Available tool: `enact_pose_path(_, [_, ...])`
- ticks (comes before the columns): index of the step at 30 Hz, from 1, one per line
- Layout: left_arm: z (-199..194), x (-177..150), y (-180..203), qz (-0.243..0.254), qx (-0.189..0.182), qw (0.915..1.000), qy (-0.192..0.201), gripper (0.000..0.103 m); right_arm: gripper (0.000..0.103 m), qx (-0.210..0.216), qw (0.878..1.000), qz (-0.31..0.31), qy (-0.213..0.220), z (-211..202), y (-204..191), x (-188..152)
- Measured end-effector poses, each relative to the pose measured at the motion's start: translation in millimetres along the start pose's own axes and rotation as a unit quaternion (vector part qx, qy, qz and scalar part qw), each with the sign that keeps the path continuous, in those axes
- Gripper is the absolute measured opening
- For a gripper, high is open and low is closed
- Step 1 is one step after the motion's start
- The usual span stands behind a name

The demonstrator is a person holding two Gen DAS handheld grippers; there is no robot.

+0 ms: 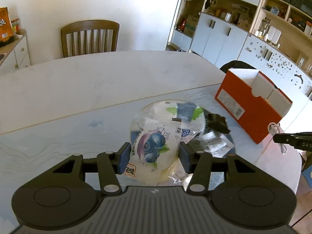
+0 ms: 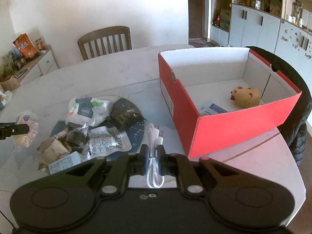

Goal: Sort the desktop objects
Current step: 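Carry the cable and bread bag with both grippers over the red shoebox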

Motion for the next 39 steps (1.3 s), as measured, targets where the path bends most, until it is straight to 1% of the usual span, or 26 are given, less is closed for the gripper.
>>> enact_pose_path(8, [-12.8, 11.7, 36.7, 0.01, -0.017, 0.9998, 0.004, 0.051, 0.009, 0.018, 1.0, -0.002, 0.016, -22.4, 5.8, 16.2])
enact_pose_path(18, [-9.5, 36.2, 97.2, 0.028, -0.036, 0.9989, 0.009, 0.051, 0.009, 0.037, 0.999, -0.001, 0.028, -35.1, 29.1, 40.3])
enact_pose_path(26, [5.6, 56.2, 146.2, 0.045, -0.051, 0.9976, 0.017, 0.051, 0.009, 0.045, 0.998, 0.002, 0.033, -31.6, 59.7, 56.7])
enact_pose_path(34, [33.7, 75.3, 199.8, 0.064, -0.066, 0.9955, 0.023, 0.051, 0.009, 0.052, 0.998, 0.003, 0.036, -21.0, 92.3, 72.8])
enact_pose_path(39, [53.1, 85.7, 226.6, 0.07, -0.072, 0.9947, 0.024, 0.051, 0.009, 0.058, 0.998, 0.006, 0.034, -12.8, 112.1, 80.1])
Point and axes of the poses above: each gripper's, at about its wrist camera, not at the fingertips, and z roughly the way its jaws point, y to its right, x to its top, the point moved 10 cm from there along z, roughly the way its jaws point, and after that the axes turned 7 degrees about y, right-handed, at the moved point
